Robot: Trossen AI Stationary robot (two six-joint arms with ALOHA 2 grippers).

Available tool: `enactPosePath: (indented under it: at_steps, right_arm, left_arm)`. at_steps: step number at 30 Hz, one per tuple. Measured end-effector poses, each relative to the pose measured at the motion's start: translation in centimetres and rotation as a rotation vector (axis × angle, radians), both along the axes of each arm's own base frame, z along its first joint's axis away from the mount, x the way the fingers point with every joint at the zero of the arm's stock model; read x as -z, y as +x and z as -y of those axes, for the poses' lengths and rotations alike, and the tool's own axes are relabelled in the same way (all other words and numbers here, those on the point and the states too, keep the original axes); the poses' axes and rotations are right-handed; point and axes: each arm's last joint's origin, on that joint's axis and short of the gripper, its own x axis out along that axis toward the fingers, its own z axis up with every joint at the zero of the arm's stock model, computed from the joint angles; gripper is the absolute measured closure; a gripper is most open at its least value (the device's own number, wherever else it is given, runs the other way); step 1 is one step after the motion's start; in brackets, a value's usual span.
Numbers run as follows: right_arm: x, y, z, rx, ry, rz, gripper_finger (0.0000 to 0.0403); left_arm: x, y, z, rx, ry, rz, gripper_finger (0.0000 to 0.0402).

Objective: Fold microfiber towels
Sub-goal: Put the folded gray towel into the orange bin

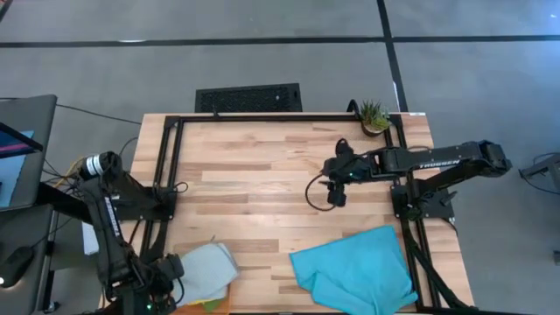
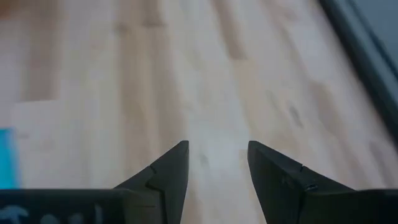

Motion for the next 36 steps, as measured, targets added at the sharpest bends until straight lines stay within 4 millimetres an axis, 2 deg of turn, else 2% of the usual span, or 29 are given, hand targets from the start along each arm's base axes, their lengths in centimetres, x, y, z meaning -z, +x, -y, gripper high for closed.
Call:
enactPosePath:
  at_steps: [6, 20, 28, 32, 36]
  right_arm:
    - [-0.6, 0.6, -1.3, -0.152, 0.046, 0.079, 0.0214]
    - [-1.0, 0.9, -2.2, -0.193, 0.042, 0.134, 0.0214]
    - [-1.1, 1.0, -2.7, -0.251, 0.090, 0.153, 0.0214]
    - [-1.3, 1.0, -3.4, -0.310, 0.122, 0.172, 0.0214]
    - [-1.3, 0.9, -4.3, -0.368, 0.149, 0.176, 0.0214]
  left_arm:
    - [0.9, 0.1, 0.5, -0.013, 0.029, -0.015, 0.0392]
    - [1.3, 0.1, 0.4, -0.104, 0.051, -0.041, 0.0384]
    - [1.3, 0.0, 0.4, -0.173, 0.033, -0.080, 0.0310]
    - [1.3, -0.1, 0.4, -0.113, 0.031, -0.110, 0.0277]
    - [1.3, -0.3, 0.5, -0.092, 0.029, -0.110, 0.0262]
